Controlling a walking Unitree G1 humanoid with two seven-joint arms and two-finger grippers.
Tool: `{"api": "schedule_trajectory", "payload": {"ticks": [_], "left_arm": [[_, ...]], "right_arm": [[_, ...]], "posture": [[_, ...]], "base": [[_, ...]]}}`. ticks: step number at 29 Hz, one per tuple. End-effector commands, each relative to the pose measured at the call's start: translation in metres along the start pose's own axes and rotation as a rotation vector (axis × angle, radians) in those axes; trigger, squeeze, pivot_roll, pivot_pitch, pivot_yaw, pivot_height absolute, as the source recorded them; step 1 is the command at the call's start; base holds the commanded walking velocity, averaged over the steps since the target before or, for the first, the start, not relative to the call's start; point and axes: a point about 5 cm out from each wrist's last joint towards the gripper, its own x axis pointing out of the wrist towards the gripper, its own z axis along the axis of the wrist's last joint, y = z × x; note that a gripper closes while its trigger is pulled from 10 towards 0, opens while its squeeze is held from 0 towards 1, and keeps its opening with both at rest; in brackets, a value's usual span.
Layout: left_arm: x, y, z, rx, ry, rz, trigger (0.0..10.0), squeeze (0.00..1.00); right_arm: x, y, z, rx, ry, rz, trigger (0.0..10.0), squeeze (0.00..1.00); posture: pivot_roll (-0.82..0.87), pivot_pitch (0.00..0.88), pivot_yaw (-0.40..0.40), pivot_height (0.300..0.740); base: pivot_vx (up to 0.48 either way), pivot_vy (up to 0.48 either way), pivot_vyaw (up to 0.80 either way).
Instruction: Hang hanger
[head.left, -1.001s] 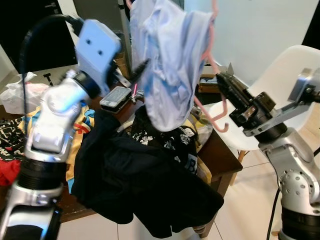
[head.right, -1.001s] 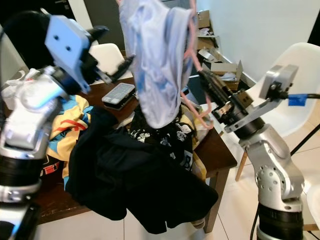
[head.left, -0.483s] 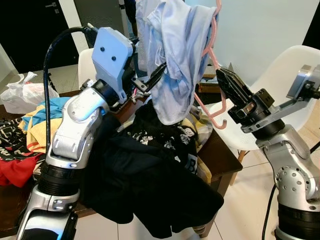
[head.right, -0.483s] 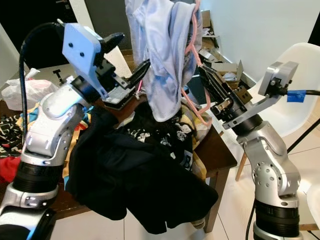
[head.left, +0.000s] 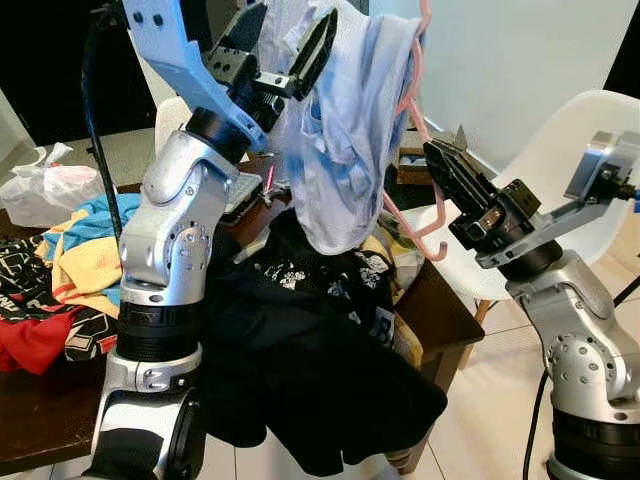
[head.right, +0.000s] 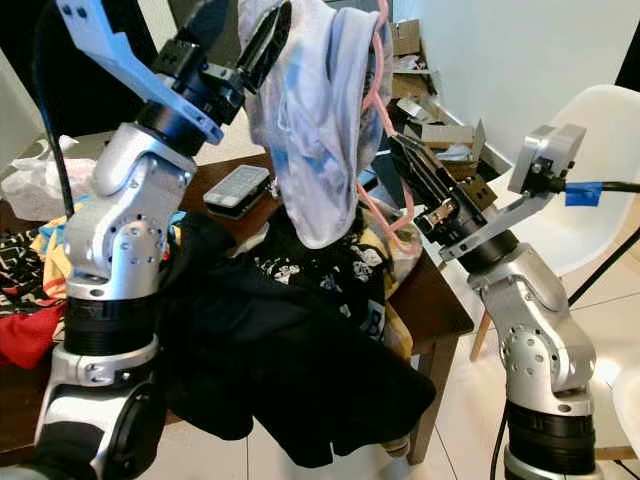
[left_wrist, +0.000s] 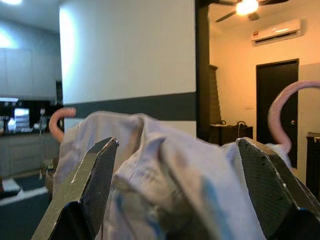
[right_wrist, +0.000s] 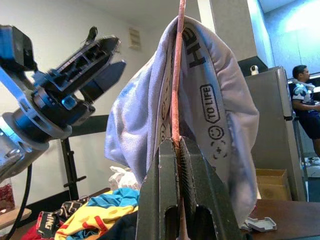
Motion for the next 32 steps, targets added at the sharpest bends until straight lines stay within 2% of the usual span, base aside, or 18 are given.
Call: {"api": "schedule_trajectory", "payload": {"ticks": [1,7,8,9,10,11,12,13,15,16,18,25,26,27,28,29,32], "left_arm": [[-0.005,0.008,-0.009,-0.056,0.038,0.066,10.0,0.0],[-0.007,0.011,-0.015,-0.14,0.062,0.121,10.0,0.0],[-0.007,0.01,-0.018,-0.194,0.071,0.132,10.0,0.0],[-0.007,0.01,-0.018,-0.194,0.071,0.132,10.0,0.0],[-0.007,0.008,-0.022,-0.276,0.085,0.133,10.0,0.0],[-0.007,0.008,-0.022,-0.276,0.085,0.133,10.0,0.0],[-0.007,0.006,-0.025,-0.33,0.094,0.13,10.0,0.0],[-0.007,0.006,-0.025,-0.33,0.094,0.13,10.0,0.0],[-0.007,0.003,-0.029,-0.424,0.103,0.108,10.0,0.0],[-0.007,0.003,-0.029,-0.424,0.103,0.108,10.0,0.0],[-0.006,0.0,-0.03,-0.512,0.107,0.083,10.0,0.0],[-0.007,-0.004,-0.032,-0.558,0.122,0.059,10.0,0.0],[-0.007,-0.004,-0.033,-0.56,0.125,0.059,8.1,0.0],[-0.007,-0.004,-0.033,-0.56,0.125,0.059,8.1,0.0],[-0.008,-0.004,-0.033,-0.567,0.128,0.064,0.5,0.0],[-0.008,-0.004,-0.034,-0.573,0.13,0.063,0.0,0.0],[-0.008,-0.004,-0.034,-0.58,0.135,0.061,0.0,0.0]], "right_arm": [[0.001,0.005,0.004,-0.01,-0.02,0.024,10.0,0.0],[0.001,0.005,0.004,-0.011,-0.02,0.023,10.0,0.0],[0.001,0.005,0.004,-0.011,-0.021,0.026,10.0,0.0],[0.001,0.005,0.004,-0.011,-0.021,0.026,10.0,0.0],[0.002,0.006,0.004,-0.009,-0.024,0.029,10.0,0.0],[0.002,0.006,0.004,-0.009,-0.024,0.029,10.0,0.0],[0.002,0.006,0.005,-0.008,-0.026,0.031,10.0,0.0],[0.002,0.006,0.005,-0.008,-0.026,0.031,10.0,0.0],[0.003,0.007,0.005,-0.008,-0.029,0.034,10.0,0.0],[0.003,0.007,0.005,-0.008,-0.029,0.034,10.0,0.0],[0.003,0.006,0.007,-0.011,-0.031,0.035,10.0,0.0],[0.002,0.006,0.007,-0.011,-0.032,0.036,10.0,0.0],[0.002,0.006,0.007,-0.011,-0.031,0.036,10.0,0.0],[0.002,0.006,0.007,-0.011,-0.031,0.036,10.0,0.0],[0.002,0.006,0.007,-0.012,-0.03,0.037,10.0,0.0],[0.002,0.006,0.007,-0.012,-0.03,0.037,10.0,0.0],[0.002,0.006,0.007,-0.012,-0.03,0.039,10.0,0.0]], "posture": [[-0.05,0.0,0.084,0.71],[-0.05,0.0,0.083,0.71],[-0.05,0.0,0.082,0.71],[-0.05,0.0,0.082,0.71],[-0.05,0.0,0.082,0.71],[-0.05,0.0,0.082,0.71],[-0.05,0.0,0.082,0.71],[-0.05,0.0,0.082,0.71],[-0.05,0.0,0.082,0.71],[-0.05,0.0,0.082,0.71],[-0.05,0.0,0.082,0.71],[-0.06,0.0,0.085,0.71],[-0.06,0.0,0.085,0.71],[-0.06,0.0,0.085,0.71],[-0.06,0.0,0.085,0.71],[-0.06,0.0,0.083,0.71],[-0.06,0.0,0.083,0.71]], "base": [[0.0,0.0,0.0],[0.0,0.0,0.0],[0.0,0.0,0.0],[0.0,0.0,0.0],[0.0,0.0,0.0],[0.0,0.0,0.0],[0.0,0.0,0.0],[0.0,0.0,0.0],[0.0,0.0,0.0],[0.0,0.0,0.0],[0.0,0.0,0.0],[0.0,0.0,0.0],[0.0,0.0,0.0],[0.0,0.0,0.0],[0.0,0.0,0.0],[0.0,0.0,0.0],[0.0,0.0,0.0]]}}
